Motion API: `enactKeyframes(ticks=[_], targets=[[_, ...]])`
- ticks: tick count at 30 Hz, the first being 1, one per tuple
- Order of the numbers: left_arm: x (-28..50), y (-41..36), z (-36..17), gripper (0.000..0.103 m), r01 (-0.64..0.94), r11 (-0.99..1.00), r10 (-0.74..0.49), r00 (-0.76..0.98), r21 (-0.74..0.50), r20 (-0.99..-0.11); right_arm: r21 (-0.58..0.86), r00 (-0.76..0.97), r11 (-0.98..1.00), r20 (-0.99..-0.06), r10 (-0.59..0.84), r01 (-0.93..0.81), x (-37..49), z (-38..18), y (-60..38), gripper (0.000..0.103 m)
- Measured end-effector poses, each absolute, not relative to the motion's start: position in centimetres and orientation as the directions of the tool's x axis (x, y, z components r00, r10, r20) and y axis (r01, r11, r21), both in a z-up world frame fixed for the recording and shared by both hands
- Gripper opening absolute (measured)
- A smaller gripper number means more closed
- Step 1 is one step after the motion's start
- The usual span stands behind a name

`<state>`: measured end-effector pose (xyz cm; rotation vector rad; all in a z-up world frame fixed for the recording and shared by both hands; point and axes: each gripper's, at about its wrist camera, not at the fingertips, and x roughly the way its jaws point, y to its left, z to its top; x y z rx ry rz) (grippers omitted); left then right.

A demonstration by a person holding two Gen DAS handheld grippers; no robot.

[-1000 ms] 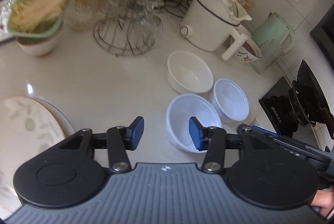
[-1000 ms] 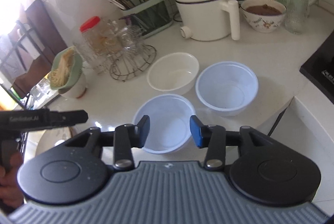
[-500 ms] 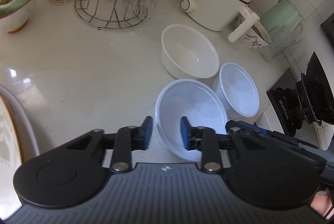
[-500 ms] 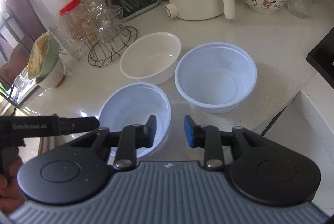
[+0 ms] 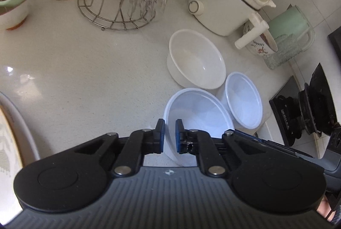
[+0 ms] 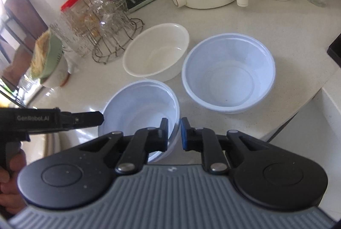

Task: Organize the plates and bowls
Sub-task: 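Lift the plastic bowl with both grippers and carry it over the other plastic bowl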

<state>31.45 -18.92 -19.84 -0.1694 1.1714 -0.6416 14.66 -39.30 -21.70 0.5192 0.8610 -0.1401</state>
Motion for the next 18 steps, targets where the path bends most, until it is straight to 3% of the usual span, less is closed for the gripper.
enactKeyframes(ticks=[18], targets=[[34.1, -12.4, -18.7, 0.012, 0.328, 0.876, -0.448, 0.28, -0.354, -0.849, 0.378, 0.66, 0.907, -0.732, 0.169, 0.187, 18.2, -20.9, -33.5, 0.015]])
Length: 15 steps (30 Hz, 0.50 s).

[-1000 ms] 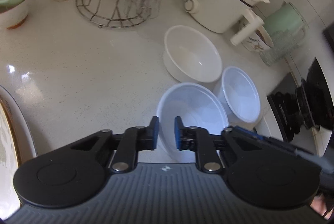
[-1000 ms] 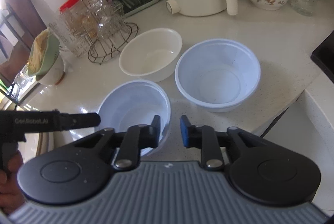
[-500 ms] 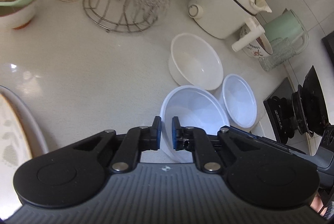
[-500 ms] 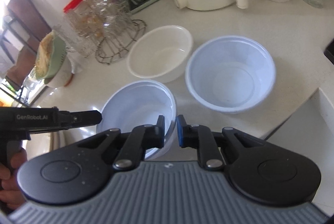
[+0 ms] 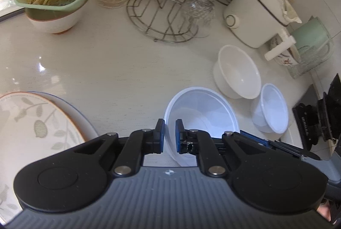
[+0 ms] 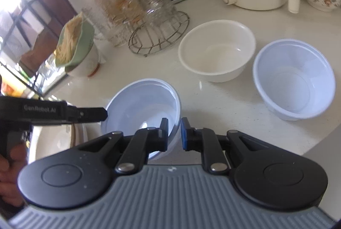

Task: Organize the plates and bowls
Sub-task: 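Lift the plastic bowl with both grippers and carry it over the other plastic bowl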

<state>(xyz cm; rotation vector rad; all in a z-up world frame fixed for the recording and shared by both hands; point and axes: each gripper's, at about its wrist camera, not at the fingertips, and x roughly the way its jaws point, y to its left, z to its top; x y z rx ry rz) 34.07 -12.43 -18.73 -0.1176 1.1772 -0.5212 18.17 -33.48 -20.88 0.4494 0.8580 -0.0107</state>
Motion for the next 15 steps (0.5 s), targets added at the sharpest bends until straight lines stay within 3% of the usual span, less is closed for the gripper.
enactKeyframes(ticks=[14, 15], targets=[[34.4, -10.5, -18.8, 0.013, 0.292, 0.909, -0.384, 0.315, -0.296, -0.868, 0.355, 0.656, 0.918, -0.738, 0.159, 0.177, 18.8, -21.2, -31.7, 0.018], [34.4, -10.3, -18.5, 0.013, 0.291, 0.909, -0.387, 0.319, -0.299, -0.865, 0.351, 0.66, 0.919, -0.736, 0.151, 0.181, 18.8, -20.9, -31.7, 0.021]])
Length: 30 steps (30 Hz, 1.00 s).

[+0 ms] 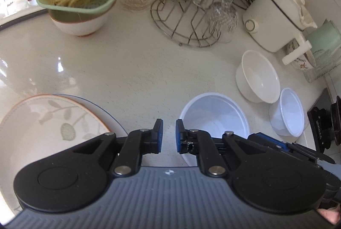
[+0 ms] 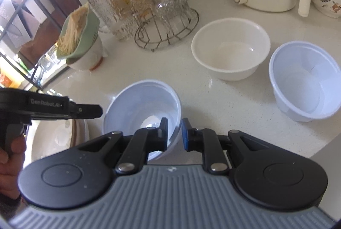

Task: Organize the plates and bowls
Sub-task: 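Lift the plastic bowl with both grippers and carry it over the other plastic bowl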

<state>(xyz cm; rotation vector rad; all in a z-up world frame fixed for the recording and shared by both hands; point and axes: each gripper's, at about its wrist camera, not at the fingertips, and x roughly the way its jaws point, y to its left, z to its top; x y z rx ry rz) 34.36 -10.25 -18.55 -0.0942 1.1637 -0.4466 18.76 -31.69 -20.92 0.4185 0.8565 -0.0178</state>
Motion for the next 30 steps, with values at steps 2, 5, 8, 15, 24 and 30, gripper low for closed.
enactKeyframes(ticks=[2, 5, 8, 15, 24, 30], targets=[[34.1, -10.1, -18.0, 0.013, 0.298, 0.908, -0.386, 0.328, -0.294, -0.862, 0.331, 0.671, 0.923, -0.731, 0.121, 0.195, 18.5, -20.3, -31.8, 0.034], [33.6, -9.9, -17.0, 0.013, 0.319, 0.905, -0.387, 0.342, -0.281, -0.856, 0.312, 0.698, 0.928, -0.711, 0.085, 0.204, 18.0, -19.0, -32.0, 0.038], [33.1, -9.7, -15.4, 0.013, 0.331, 0.902, -0.393, 0.364, -0.277, -0.845, 0.302, 0.713, 0.929, -0.698, 0.062, 0.215, 17.5, -17.6, -32.1, 0.038], [31.5, -9.4, -11.8, 0.013, 0.369, 0.882, -0.437, 0.402, -0.294, -0.805, 0.3, 0.759, 0.928, -0.65, 0.03, 0.22, 15.9, -13.9, -31.5, 0.038], [27.4, -8.5, -8.0, 0.013, 0.377, 0.853, -0.504, 0.417, -0.361, -0.756, 0.293, 0.782, 0.922, -0.623, -0.016, 0.252, 13.8, -10.4, -30.8, 0.038], [25.2, -8.2, -6.9, 0.013, 0.404, 0.854, -0.498, 0.452, -0.327, -0.74, 0.284, 0.791, 0.927, -0.611, -0.023, 0.246, 11.4, -9.1, -29.9, 0.038]])
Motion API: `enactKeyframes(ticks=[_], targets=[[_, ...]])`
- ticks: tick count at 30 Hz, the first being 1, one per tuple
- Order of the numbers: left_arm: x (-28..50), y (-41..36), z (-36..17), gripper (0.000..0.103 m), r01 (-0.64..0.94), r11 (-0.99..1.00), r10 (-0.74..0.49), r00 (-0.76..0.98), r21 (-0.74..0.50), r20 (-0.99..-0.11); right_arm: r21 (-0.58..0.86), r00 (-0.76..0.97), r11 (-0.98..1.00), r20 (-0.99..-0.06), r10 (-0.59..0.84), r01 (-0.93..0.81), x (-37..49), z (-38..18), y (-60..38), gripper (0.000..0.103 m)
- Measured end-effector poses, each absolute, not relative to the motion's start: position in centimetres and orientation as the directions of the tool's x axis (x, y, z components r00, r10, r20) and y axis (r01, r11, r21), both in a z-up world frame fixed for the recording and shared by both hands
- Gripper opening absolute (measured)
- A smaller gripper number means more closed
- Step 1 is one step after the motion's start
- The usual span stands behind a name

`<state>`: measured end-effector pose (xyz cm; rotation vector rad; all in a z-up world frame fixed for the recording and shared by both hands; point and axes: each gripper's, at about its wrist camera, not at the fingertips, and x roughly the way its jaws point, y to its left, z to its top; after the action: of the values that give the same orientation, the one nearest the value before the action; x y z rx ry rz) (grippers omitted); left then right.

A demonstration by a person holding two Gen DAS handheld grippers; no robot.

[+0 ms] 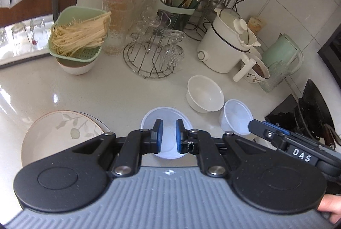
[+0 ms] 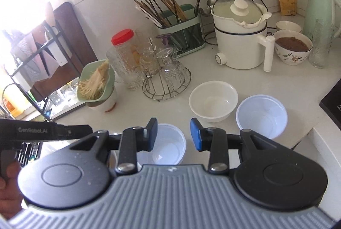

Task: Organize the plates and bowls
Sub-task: 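Lift the plastic bowl with both grippers and carry it over the other plastic bowl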

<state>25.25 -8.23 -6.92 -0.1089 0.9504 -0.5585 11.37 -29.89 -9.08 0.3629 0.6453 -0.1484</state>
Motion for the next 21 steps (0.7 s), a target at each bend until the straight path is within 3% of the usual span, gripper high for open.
enactKeyframes(ticks=[12, 21], targets=[[25.2, -9.9, -7.2, 0.013, 0.322, 0.877, -0.472, 0.438, -0.357, -0.765, 0.293, 0.769, 0.914, -0.638, -0.032, 0.282, 10.3, -9.3, -32.1, 0.038], [26.0, -15.4, -8.2, 0.013, 0.409, 0.847, -0.498, 0.384, -0.34, -0.778, 0.289, 0.757, 0.897, -0.65, -0.072, 0.334, 9.9, -9.6, -35.0, 0.038]])
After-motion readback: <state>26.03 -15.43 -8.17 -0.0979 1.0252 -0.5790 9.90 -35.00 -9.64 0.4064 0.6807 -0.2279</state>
